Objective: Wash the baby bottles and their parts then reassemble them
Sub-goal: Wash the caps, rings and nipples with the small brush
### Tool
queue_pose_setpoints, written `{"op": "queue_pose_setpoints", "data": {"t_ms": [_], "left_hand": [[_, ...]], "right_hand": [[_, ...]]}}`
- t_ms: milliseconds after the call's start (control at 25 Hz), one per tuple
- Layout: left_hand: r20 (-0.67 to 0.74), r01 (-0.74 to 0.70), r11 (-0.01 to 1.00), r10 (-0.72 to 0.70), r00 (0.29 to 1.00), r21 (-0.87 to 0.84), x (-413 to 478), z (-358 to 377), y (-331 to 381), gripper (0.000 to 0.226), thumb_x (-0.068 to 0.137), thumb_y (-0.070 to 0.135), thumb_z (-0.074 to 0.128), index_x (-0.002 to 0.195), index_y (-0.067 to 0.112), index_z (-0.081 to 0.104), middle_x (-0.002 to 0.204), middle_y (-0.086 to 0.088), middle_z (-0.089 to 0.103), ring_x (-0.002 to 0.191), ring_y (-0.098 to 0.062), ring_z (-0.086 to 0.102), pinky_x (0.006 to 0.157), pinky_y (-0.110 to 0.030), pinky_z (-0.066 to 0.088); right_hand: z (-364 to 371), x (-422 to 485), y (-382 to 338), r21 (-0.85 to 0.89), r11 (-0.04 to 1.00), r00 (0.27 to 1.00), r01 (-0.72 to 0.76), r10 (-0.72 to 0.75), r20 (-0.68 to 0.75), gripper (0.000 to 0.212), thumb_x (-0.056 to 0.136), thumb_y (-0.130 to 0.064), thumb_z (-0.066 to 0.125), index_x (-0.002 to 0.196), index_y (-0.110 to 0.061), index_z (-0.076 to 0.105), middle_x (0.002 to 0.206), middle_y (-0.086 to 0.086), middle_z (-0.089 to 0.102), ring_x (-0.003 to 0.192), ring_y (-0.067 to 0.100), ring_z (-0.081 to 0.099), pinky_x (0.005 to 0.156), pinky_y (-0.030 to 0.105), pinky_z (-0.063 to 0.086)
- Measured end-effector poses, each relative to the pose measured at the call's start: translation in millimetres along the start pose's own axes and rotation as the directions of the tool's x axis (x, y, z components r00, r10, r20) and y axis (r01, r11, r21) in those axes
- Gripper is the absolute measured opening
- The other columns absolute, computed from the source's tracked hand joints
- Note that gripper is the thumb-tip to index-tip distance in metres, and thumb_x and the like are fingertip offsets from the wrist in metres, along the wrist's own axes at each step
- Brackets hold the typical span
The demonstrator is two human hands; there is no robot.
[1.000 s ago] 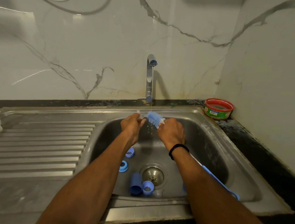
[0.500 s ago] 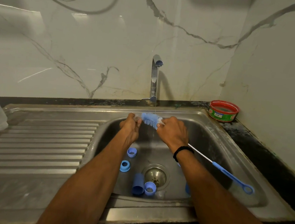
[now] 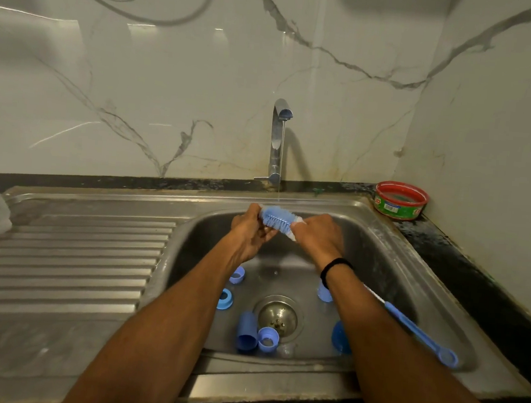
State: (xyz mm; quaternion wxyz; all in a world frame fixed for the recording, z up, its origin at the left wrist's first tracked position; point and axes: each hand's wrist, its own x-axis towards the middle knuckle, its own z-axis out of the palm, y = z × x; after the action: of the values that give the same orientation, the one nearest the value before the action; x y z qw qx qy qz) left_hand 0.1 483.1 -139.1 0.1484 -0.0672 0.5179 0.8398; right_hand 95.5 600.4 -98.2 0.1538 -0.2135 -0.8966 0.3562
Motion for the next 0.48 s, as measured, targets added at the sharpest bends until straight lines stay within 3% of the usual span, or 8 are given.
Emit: {"op": "queue_pose_setpoints", "data": {"t_ms": [80, 160, 240, 360, 480], "left_hand": [[0.004, 0.005, 1.000, -0.005, 1.000, 0.004, -1.8, 1.0, -3.7, 0.037, 0.101, 0.031, 0.052, 0.118, 0.000, 0.063, 0.102, -0.019, 0.075, 0.091, -0.028, 0.074, 0.081, -0.037, 0.060], [-0.001, -0.021, 0.999, 0.021, 1.000, 0.027, -1.2, 1.0, -1.9, 0.045, 0.094, 0.044, 0.065, 0.116, 0.005, 0.067, 0.104, -0.015, 0.076, 0.095, -0.026, 0.073, 0.082, -0.037, 0.060], [0.033, -0.040, 0.999, 0.038, 0.999, 0.038, -1.0, -1.2, 3.0, 0.047, 0.089, 0.043, 0.071, 0.117, 0.005, 0.067, 0.110, -0.014, 0.075, 0.103, -0.026, 0.072, 0.089, -0.037, 0.060], [0.075, -0.016, 1.000, 0.018, 0.997, -0.024, 0.1, -2.5, 5.3, 0.036, 0.096, 0.022, 0.065, 0.123, 0.000, 0.063, 0.121, -0.020, 0.069, 0.111, -0.030, 0.069, 0.090, -0.037, 0.059], [0.068, -0.002, 1.000, 0.004, 0.998, -0.023, -3.9, -0.4, 5.6, 0.026, 0.101, 0.018, 0.056, 0.118, -0.001, 0.063, 0.118, -0.022, 0.070, 0.110, -0.032, 0.068, 0.090, -0.037, 0.059]], "right_hand": [[4.3, -5.7, -1.0, -0.245, 0.959, 0.984, 0.145, -0.166, -0.068, 0.017, 0.092, -0.033, 0.061, 0.093, -0.019, 0.070, 0.081, 0.001, 0.066, 0.073, 0.019, 0.059, 0.058, 0.024, 0.040], [5.9, -8.1, -3.0, -0.354, 0.910, 0.950, 0.215, -0.279, -0.139, 0.014, 0.093, -0.030, 0.061, 0.100, -0.021, 0.070, 0.087, 0.001, 0.066, 0.078, 0.019, 0.060, 0.065, 0.026, 0.042], [3.3, -8.4, -5.0, -0.295, 0.933, 0.959, 0.205, -0.252, -0.131, 0.014, 0.093, -0.030, 0.060, 0.089, -0.020, 0.069, 0.076, 0.000, 0.061, 0.071, 0.018, 0.058, 0.060, 0.024, 0.038], [-8.7, -6.1, -0.3, -0.111, 0.990, 0.992, 0.085, -0.095, -0.083, 0.021, 0.087, -0.032, 0.060, 0.074, -0.016, 0.062, 0.065, 0.000, 0.055, 0.059, 0.015, 0.053, 0.048, 0.022, 0.033], [-6.4, -8.2, -2.6, -0.306, 0.936, 0.972, 0.174, -0.212, -0.096, 0.015, 0.090, -0.032, 0.060, 0.086, -0.018, 0.068, 0.074, 0.001, 0.061, 0.067, 0.016, 0.053, 0.057, 0.022, 0.035]]}}
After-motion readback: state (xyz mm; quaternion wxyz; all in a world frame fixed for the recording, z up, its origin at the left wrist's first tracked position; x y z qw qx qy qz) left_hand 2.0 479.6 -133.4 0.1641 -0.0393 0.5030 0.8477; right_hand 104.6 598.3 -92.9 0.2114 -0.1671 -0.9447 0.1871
